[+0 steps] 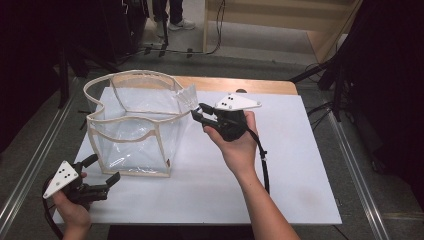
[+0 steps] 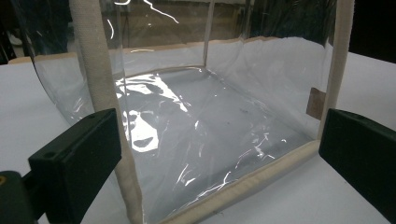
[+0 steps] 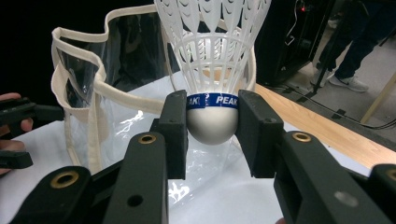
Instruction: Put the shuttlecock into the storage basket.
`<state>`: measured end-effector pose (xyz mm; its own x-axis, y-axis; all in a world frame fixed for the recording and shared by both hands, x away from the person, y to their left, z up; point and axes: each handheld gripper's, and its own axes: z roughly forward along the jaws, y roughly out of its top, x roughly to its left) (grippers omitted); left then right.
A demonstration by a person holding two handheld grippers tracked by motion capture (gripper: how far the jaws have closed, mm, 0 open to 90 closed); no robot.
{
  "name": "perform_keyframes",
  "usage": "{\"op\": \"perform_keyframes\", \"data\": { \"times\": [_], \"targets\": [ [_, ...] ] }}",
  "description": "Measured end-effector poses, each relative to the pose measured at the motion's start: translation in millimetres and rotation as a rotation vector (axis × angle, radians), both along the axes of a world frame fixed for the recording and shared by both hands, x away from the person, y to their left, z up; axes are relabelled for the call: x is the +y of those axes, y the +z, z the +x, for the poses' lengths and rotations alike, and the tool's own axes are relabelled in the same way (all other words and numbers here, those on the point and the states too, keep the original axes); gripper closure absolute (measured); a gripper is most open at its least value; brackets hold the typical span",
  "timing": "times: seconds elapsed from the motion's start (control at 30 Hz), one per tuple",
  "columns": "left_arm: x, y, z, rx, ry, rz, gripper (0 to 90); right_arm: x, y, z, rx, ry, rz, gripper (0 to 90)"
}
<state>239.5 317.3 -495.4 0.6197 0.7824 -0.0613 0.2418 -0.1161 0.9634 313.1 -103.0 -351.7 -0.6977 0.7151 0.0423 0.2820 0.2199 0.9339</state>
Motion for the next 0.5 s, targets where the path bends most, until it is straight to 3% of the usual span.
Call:
{"op": "perform_keyframes", "data": {
  "times": [0.5],
  "targets": [
    [0.4, 0.1, -0.1, 0.000, -0.003, 0.003, 0.0, 11.6, 6.0, 5.7, -0.017, 0.018, 0.008, 62.8]
  ]
}}
